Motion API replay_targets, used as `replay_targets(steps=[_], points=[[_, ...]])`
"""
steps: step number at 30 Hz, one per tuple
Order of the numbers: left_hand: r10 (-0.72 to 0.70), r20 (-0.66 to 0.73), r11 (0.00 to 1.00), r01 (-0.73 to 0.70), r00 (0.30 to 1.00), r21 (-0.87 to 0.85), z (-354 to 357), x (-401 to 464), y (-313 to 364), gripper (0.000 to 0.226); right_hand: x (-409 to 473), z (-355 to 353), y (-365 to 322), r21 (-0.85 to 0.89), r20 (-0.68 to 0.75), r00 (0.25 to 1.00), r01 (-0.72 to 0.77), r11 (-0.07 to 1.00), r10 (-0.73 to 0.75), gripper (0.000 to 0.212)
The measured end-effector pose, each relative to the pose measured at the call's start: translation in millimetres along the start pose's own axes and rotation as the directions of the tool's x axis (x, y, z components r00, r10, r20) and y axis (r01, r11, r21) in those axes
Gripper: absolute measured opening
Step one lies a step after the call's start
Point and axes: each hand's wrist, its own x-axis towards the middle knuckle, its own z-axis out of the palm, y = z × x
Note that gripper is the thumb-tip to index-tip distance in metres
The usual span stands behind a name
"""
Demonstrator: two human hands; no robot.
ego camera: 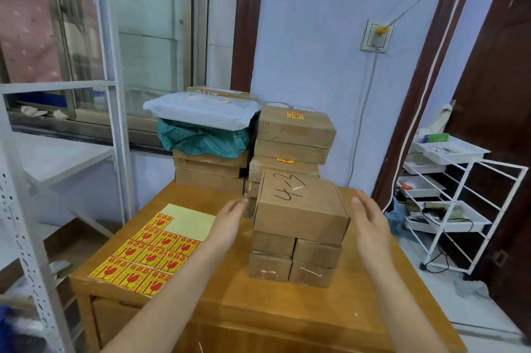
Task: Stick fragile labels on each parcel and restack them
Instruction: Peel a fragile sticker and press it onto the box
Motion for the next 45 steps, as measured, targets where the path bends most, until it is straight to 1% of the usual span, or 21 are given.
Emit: replay_targets(steps=[1, 3, 4, 6, 8, 10, 12, 13, 16, 18, 20, 23, 26, 29, 30, 32, 33, 36, 39, 42, 45], points=[[0.059, -0.040, 0.992, -0.054, 0.997, 0.114, -5.1, -1.0, 1.5, 0.039, 0.7, 0.5, -2.4, -0.055, -0.014, 0.999, 0.042, 0.998, -0.043, 0.034], [0.159, -0.090, 0.930, -0.118, 0.983, 0.348, -16.5, 1.8, -2.3, 0.034, 0.9, 5.2, -9.2, -0.174, -0.003, 0.989, 0.142, 0.974, -0.145, 0.024], [0.191, -0.099, 0.889, -0.129, 0.977, 0.439, -23.0, 4.3, -6.2, 0.034, -0.5, 9.5, -13.8, -0.222, 0.020, 0.980, 0.196, 0.955, -0.196, 0.021], [0.218, -0.101, 0.818, -0.125, 0.971, 0.562, -37.6, 10.8, -15.1, 0.036, -6.6, 21.3, -24.5, -0.278, 0.071, 0.951, 0.309, 0.910, -0.301, 0.020], [0.215, -0.085, 0.758, -0.111, 0.973, 0.643, -53.2, 16.8, -25.0, 0.040, -16.4, 36.4, -37.8, -0.255, 0.111, 0.907, 0.420, 0.871, -0.405, 0.020], [0.194, -0.076, 0.703, -0.084, 0.978, 0.706, -68.7, 22.6, -34.0, 0.042, -30.0, 52.8, -50.3, -0.183, 0.205, 0.845, 0.529, 0.828, -0.495, 0.016], [0.165, -0.089, 0.689, -0.050, 0.982, 0.723, -82.3, 29.0, -41.8, 0.044, -45.6, 71.4, -59.7, -0.107, 0.342, 0.759, 0.618, 0.779, -0.555, 0.026], [0.153, -0.101, 0.686, -0.032, 0.983, 0.727, -88.0, 31.9, -45.5, 0.046, -53.2, 81.5, -61.4, -0.079, 0.405, 0.723, 0.637, 0.767, -0.559, 0.030], [0.140, -0.140, 0.643, 0.017, 0.980, 0.766, -107.0, 44.7, -54.7, 0.050, -69.4, 114.0, -58.9, -0.047, 0.570, 0.660, 0.620, 0.783, -0.489, 0.028], [0.114, -0.163, 0.621, 0.058, 0.980, 0.781, -123.0, 54.1, -58.0, 0.053, -73.4, 136.7, -50.2, -0.082, 0.684, 0.631, 0.565, 0.821, -0.366, 0.024], [0.104, -0.194, 0.585, 0.098, 0.976, 0.805, -141.8, 64.3, -62.0, 0.053, -71.9, 157.7, -36.7, -0.125, 0.758, 0.609, 0.486, 0.865, -0.233, 0.025], [0.112, -0.194, 0.528, 0.107, 0.974, 0.842, -165.4, 77.1, -70.4, 0.053, -66.3, 187.0, -14.2, -0.179, 0.772, 0.626, 0.378, 0.908, -0.109, 0.028], [0.088, -0.103, 0.489, 0.047, 0.991, 0.871, -175.0, 90.4, -80.5, 0.066, -58.4, 211.6, 6.1, -0.234, 0.758, 0.652, 0.311, 0.921, -0.028, 0.031], [0.064, -0.038, 0.465, 0.003, 0.997, 0.885, -179.0, 103.2, -92.6, 0.067, -48.1, 235.4, 19.5, -0.281, 0.747, 0.664, 0.293, 0.914, 0.017, 0.036], [0.066, -0.035, 0.465, 0.000, 0.997, 0.885, -180.4, 106.2, -97.5, 0.065, -45.0, 243.3, 22.6, -0.291, 0.743, 0.669, 0.284, 0.913, 0.028, 0.037], [0.114, -0.052, 0.475, -0.009, 0.992, 0.880, -182.4, 109.9, -106.4, 0.058, -39.8, 258.1, 27.7, -0.302, 0.738, 0.674, 0.274, 0.913, 0.042, 0.039], [0.150, -0.066, 0.498, -0.017, 0.986, 0.867, -183.0, 110.9, -109.7, 0.054, -37.5, 265.3, 30.0, -0.309, 0.736, 0.675, 0.273, 0.911, 0.047, 0.039], [0.222, -0.101, 0.610, -0.057, 0.970, 0.790, -185.2, 112.4, -114.0, 0.038, -32.6, 287.3, 34.9, -0.331, 0.735, 0.675, 0.270, 0.904, 0.068, 0.041], [0.257, -0.095, 0.639, -0.096, 0.962, 0.763, -187.8, 111.8, -116.7, 0.031, -29.6, 307.5, 39.8, -0.347, 0.724, 0.686, 0.265, 0.900, 0.077, 0.041], [0.290, -0.098, 0.648, -0.120, 0.952, 0.752, -188.5, 111.1, -118.3, 0.027, -32.9, 322.3, 50.9, -0.369, 0.719, 0.692, 0.300, 0.880, 0.065, 0.040], [0.310, -0.114, 0.658, -0.126, 0.944, 0.743, -188.8, 110.9, -117.5, 0.022, -40.1, 325.5, 64.7, -0.392, 0.718, 0.696, 0.403, 0.827, 0.001, 0.042]])
